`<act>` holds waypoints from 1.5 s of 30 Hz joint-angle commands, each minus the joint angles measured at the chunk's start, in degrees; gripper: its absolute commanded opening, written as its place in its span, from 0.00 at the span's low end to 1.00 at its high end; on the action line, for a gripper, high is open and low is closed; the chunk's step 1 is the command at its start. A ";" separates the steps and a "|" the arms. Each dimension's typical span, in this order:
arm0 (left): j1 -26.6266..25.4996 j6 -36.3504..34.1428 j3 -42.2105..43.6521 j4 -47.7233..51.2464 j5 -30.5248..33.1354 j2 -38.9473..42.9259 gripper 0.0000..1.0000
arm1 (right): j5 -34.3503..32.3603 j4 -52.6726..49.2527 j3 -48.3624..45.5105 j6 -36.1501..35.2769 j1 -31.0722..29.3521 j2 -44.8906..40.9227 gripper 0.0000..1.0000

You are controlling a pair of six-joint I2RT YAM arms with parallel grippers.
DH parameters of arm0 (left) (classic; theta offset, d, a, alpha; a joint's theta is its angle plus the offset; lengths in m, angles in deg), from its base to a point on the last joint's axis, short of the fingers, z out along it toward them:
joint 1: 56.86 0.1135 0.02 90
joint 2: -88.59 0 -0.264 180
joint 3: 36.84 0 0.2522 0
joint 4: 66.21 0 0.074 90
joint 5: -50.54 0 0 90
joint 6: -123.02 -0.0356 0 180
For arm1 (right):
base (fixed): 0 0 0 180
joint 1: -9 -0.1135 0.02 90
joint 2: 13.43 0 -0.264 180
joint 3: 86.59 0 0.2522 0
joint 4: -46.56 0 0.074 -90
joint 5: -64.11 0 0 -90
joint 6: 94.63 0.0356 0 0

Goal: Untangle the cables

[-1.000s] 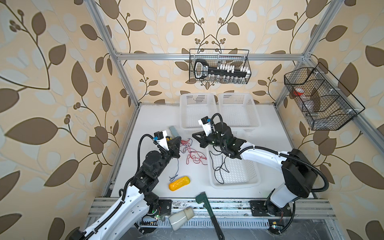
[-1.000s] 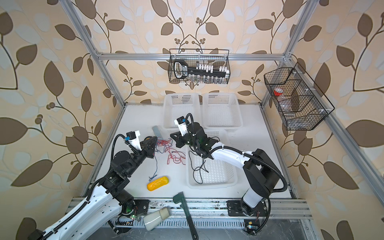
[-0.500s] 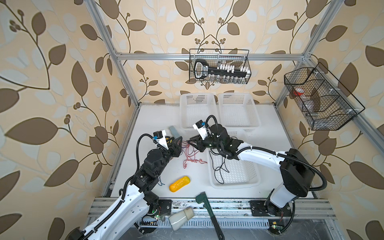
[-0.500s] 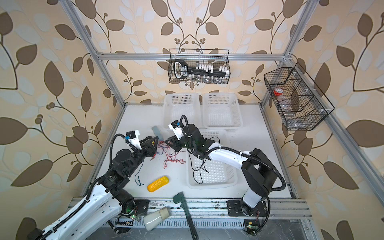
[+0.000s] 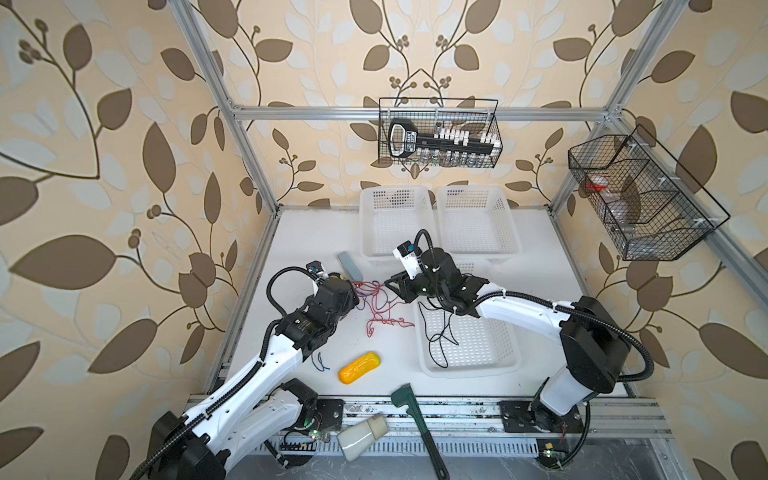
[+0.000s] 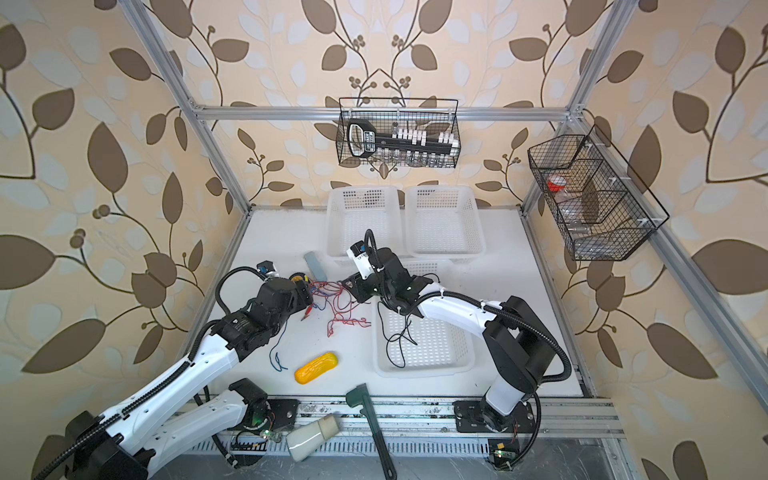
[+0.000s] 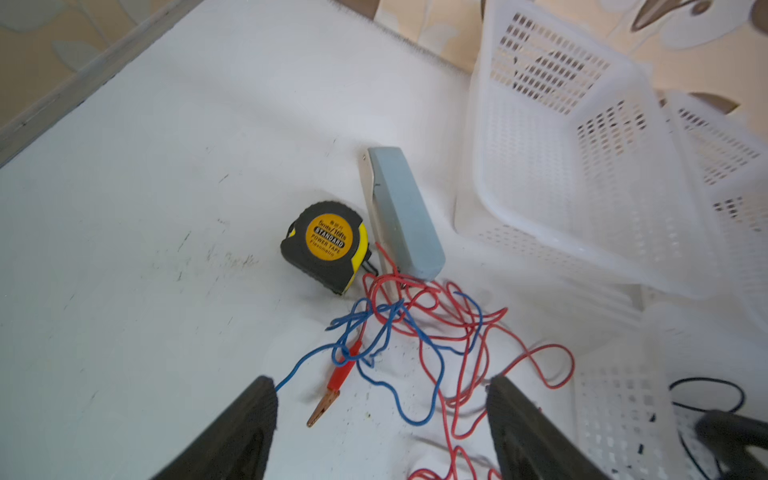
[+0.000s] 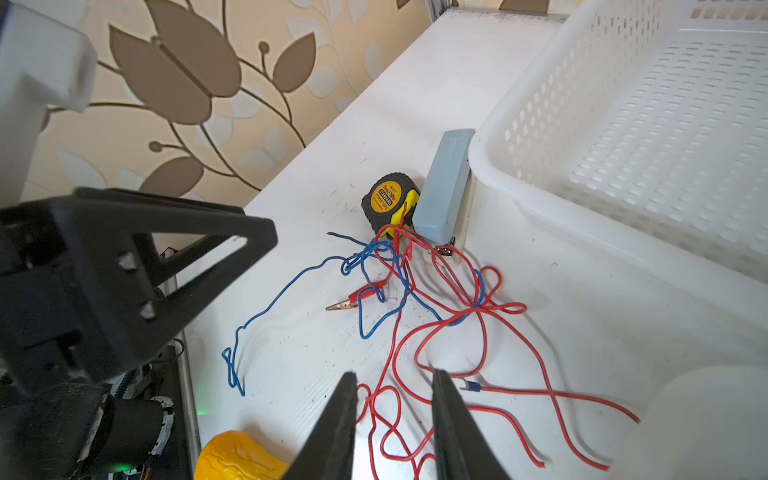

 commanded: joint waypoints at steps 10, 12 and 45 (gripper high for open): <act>2.06 10.07 2.62 8.90 -2.39 -5.26 0.90 | 0.71 1.88 -2.15 0.46 -0.16 -3.02 0.33; 2.13 10.74 3.62 8.90 -2.78 -6.12 0.89 | 0.69 2.06 -2.32 0.70 -0.12 -3.36 0.33; 2.47 1.77 7.66 -3.12 -6.34 3.37 0.00 | 5.07 3.69 -0.32 1.86 0.13 0.51 0.34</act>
